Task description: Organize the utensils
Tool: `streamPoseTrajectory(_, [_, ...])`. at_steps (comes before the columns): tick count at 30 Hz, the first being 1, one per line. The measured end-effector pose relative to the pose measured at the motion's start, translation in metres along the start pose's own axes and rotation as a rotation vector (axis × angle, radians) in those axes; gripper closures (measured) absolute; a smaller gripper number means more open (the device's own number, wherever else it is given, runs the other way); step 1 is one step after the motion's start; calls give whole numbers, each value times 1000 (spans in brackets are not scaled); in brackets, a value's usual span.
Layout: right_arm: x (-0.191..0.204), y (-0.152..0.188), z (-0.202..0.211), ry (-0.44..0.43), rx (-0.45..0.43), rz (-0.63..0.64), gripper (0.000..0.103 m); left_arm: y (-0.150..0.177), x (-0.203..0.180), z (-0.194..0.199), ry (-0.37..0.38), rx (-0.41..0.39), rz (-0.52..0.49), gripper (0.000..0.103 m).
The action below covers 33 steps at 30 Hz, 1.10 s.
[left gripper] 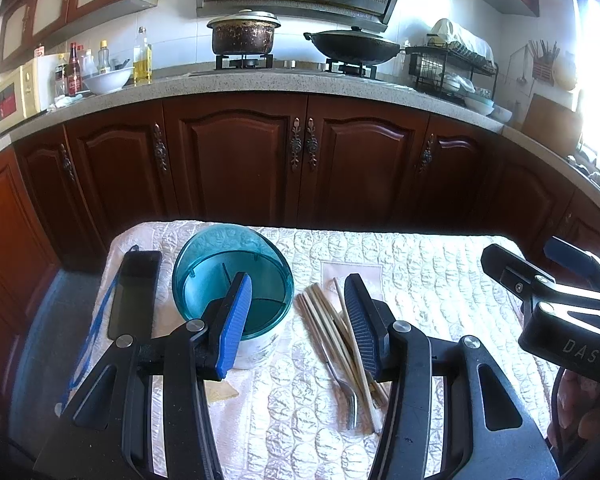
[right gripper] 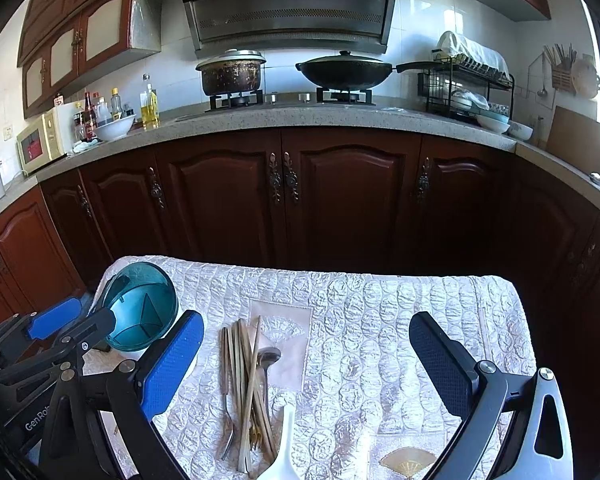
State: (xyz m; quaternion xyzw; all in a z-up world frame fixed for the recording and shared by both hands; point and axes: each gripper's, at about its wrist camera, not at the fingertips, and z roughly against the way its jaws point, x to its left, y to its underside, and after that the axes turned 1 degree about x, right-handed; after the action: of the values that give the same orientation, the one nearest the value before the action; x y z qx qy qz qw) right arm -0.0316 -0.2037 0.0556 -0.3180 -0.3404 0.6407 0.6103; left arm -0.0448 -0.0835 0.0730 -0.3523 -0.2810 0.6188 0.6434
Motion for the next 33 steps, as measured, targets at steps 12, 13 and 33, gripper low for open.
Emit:
streamPoseTrajectory(12, [-3, 1, -2, 3, 3, -1, 1, 0, -1, -1, 10, 7, 1, 55])
streamPoseTrajectory(13, [-3, 1, -2, 3, 2, -1, 1, 0, -2, -1, 11, 10, 1, 55])
streamPoseTrajectory(33, [-3, 8, -12, 2, 29, -1, 1, 4, 6, -11, 38, 40, 19, 55])
